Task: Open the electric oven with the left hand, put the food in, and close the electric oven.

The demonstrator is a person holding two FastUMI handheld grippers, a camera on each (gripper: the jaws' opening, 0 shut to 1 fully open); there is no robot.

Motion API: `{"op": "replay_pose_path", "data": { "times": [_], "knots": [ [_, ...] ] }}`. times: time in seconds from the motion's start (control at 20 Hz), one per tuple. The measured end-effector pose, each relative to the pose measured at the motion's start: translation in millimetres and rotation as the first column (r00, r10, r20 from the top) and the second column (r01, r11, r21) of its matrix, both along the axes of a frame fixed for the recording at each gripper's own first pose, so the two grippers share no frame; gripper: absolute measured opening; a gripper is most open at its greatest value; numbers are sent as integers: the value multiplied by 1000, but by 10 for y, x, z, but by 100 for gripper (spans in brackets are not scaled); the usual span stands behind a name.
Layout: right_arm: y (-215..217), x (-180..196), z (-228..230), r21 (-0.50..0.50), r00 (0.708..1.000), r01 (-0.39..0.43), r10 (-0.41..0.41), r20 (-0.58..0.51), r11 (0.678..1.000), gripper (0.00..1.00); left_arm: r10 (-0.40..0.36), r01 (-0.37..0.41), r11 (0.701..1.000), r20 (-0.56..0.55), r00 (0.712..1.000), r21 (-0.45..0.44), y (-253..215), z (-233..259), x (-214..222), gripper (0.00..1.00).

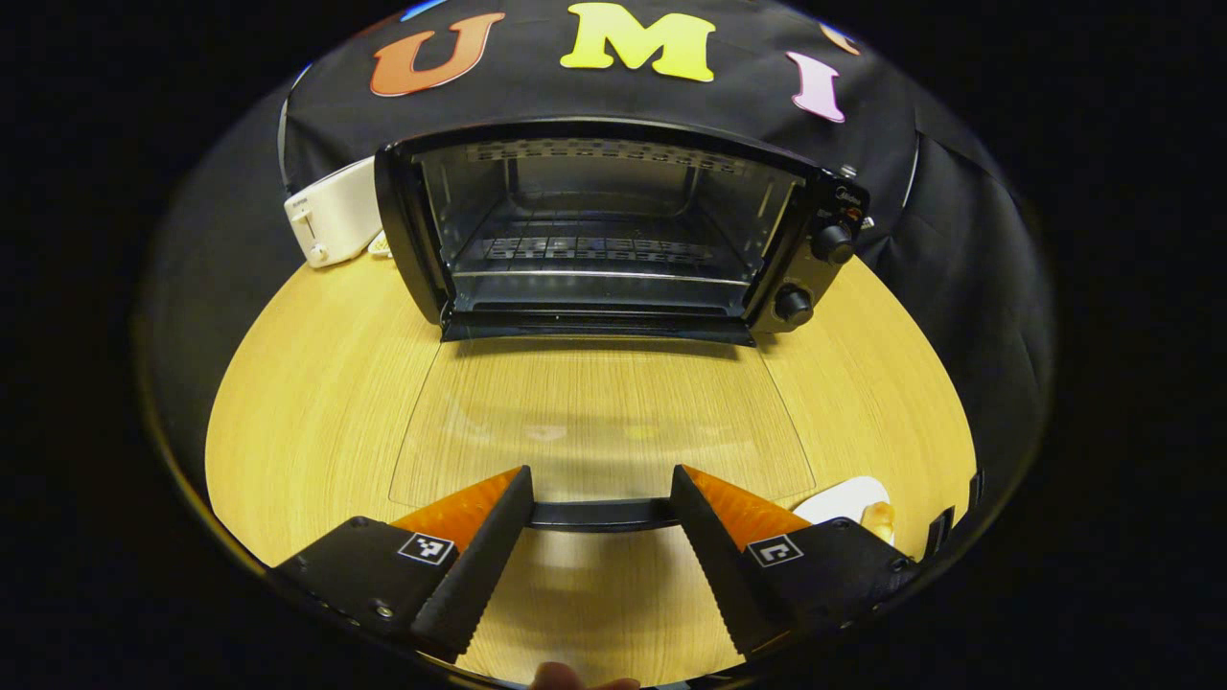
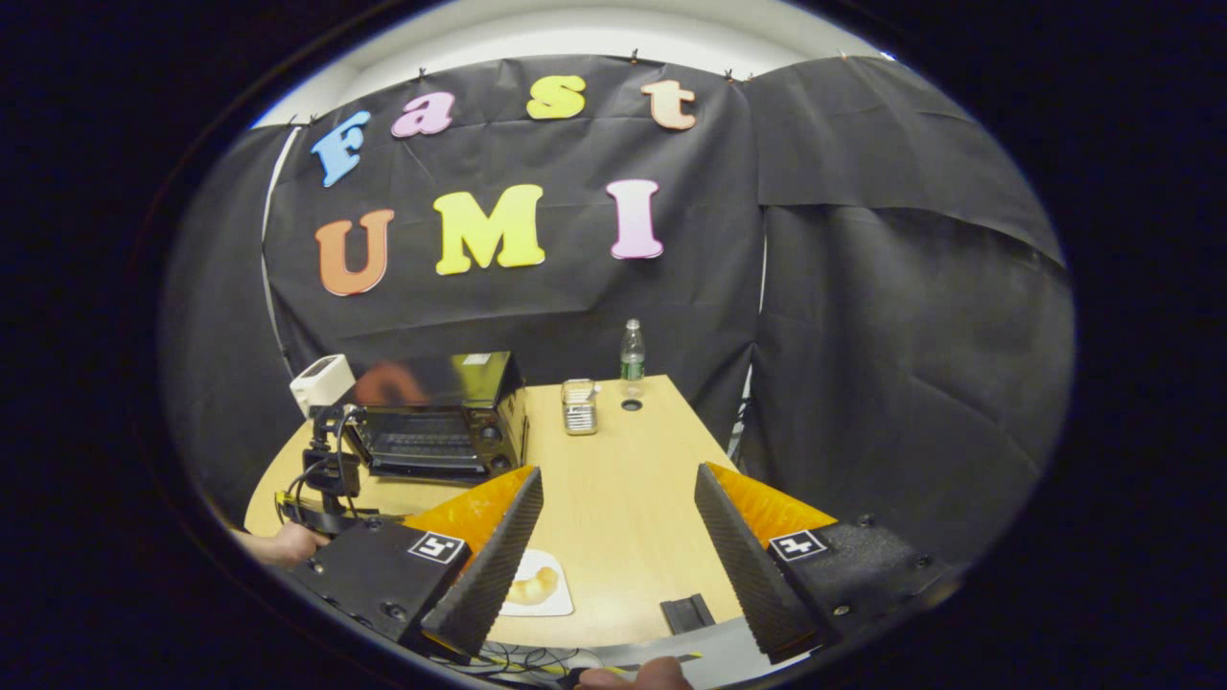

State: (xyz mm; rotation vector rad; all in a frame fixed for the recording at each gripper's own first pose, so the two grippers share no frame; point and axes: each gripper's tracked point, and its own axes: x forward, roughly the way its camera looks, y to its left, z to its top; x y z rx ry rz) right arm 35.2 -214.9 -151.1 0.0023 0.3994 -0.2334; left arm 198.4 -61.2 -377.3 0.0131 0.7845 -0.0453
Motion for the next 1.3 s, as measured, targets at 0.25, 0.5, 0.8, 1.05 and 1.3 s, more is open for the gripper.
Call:
{"op": "replay_pose_path", "data": {
  "times": [0.25,0.5,0.8,1.05,1.3],
  "knots": [
    [144,20,-210,1,996,-65,65,-57,998,98,-7,5,1000,93,996,22,25,225,7,93],
    [225,110,-507,43,989,-106,109,-99,993,98,2,-6,1000,218,976,19,-25,832,-126,94],
    [434,145,-1307,172,958,-133,172,-231,976,98,66,-69,998,349,935,-4,-17,1614,-678,93],
    [631,273,-1943,268,922,-120,207,-327,956,98,98,-103,995,392,915,-8,104,2025,-1071,93],
    [789,364,-2433,322,880,-93,229,-417,942,92,153,-159,987,386,909,-17,263,2152,-1287,93]
  ]
}}
